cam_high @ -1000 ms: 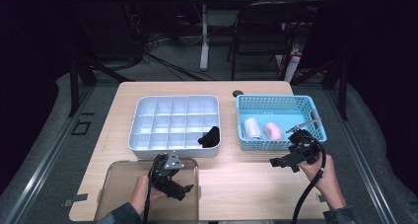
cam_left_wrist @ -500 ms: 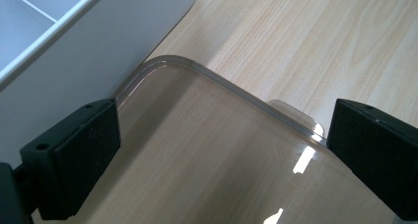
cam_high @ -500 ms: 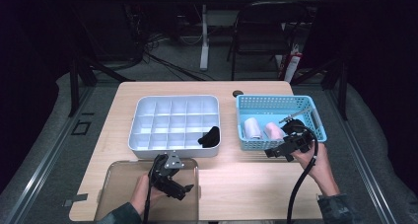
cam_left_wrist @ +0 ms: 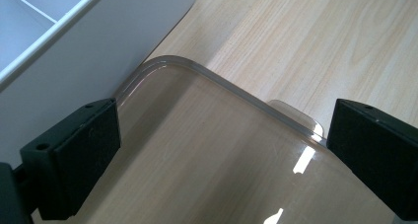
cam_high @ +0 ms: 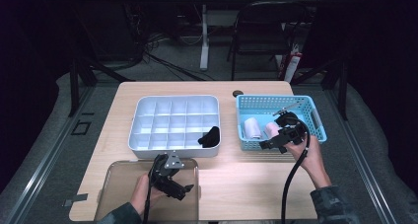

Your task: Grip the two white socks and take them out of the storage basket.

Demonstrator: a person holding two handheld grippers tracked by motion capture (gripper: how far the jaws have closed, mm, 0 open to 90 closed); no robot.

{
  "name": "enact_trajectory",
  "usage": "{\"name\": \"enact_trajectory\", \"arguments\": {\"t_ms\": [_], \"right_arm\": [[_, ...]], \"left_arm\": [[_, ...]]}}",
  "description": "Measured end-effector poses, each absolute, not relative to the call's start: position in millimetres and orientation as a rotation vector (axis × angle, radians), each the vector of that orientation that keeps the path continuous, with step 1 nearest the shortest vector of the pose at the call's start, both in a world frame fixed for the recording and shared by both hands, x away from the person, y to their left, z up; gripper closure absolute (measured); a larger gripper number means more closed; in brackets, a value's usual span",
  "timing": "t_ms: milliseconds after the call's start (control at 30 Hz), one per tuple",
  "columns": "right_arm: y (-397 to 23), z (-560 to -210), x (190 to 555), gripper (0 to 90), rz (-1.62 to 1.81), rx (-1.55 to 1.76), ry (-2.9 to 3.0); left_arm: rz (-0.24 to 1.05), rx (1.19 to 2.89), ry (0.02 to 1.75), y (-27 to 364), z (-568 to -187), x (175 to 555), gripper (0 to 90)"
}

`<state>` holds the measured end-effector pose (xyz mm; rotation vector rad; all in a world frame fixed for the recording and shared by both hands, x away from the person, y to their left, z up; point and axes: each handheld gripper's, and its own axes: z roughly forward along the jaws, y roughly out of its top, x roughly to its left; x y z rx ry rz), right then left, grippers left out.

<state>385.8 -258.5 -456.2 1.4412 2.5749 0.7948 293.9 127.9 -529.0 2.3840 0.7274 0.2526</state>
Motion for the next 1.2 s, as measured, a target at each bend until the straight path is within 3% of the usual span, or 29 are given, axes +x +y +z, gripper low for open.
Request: {"name": "enact_trajectory", "arguments": {"t_ms": [967,1200], "right_arm": [[-234,-467,426,3.7,0.758,1.496,2.53],[-228,-477,436,10.1,0.738,1.549,2.495]], "left_arm": [[0.245,2.388,0.723,127,-530,294,0.2],[0.245,2.387,0.724,127,-530,294,0.2]]}}
